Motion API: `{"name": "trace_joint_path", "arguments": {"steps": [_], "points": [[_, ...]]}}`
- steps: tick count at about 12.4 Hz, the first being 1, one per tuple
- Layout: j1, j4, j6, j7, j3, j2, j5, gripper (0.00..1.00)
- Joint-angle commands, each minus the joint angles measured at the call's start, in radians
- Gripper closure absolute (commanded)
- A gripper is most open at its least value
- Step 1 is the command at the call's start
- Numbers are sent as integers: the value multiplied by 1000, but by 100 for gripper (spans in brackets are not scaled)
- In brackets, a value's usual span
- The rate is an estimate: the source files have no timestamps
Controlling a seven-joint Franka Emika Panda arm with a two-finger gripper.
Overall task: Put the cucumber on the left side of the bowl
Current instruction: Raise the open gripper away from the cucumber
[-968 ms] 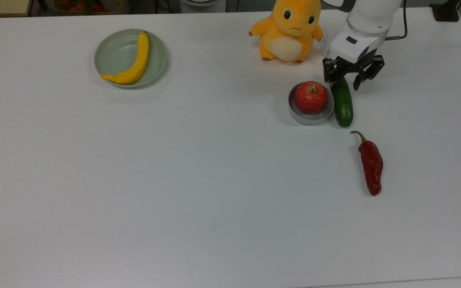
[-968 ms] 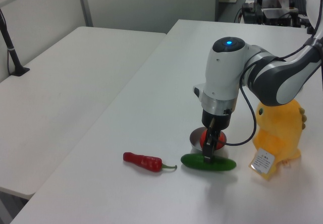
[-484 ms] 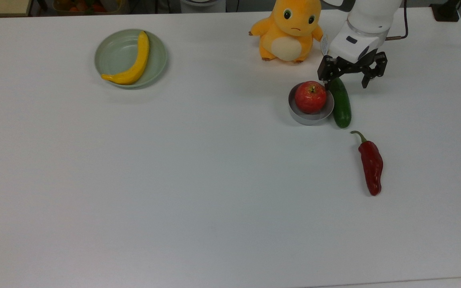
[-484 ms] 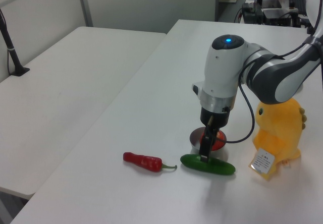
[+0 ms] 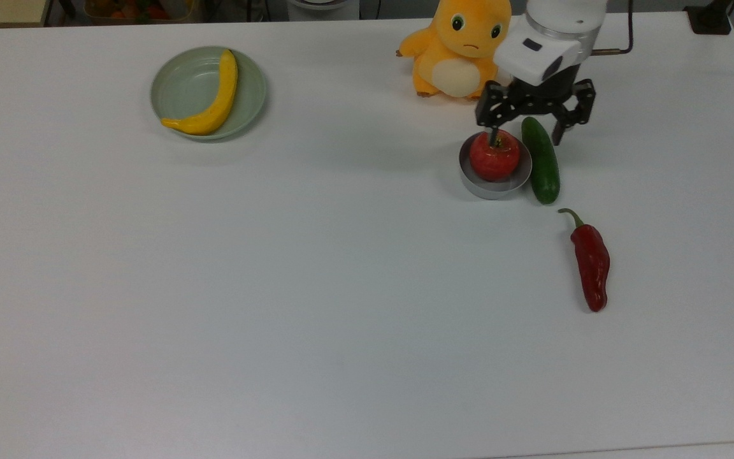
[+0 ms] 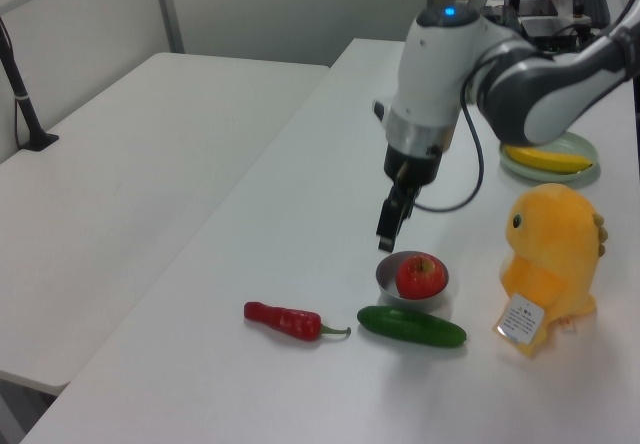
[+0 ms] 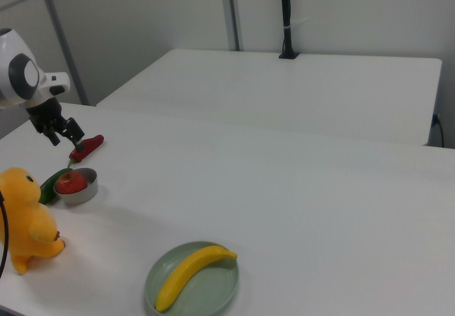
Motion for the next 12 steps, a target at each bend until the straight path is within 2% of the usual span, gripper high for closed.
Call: {"name": "trace_joint_path", "arguments": {"steps": [1,3,9,12], "points": [[-14,15,-106,-61,-71,-46,-2,0],[-24,15,-106,-108,-88,-42,1,0],[-32,15,-108,-110,-88,-42,0,0],[-52,17,-188,-127,-115,-68,3,0]]}}
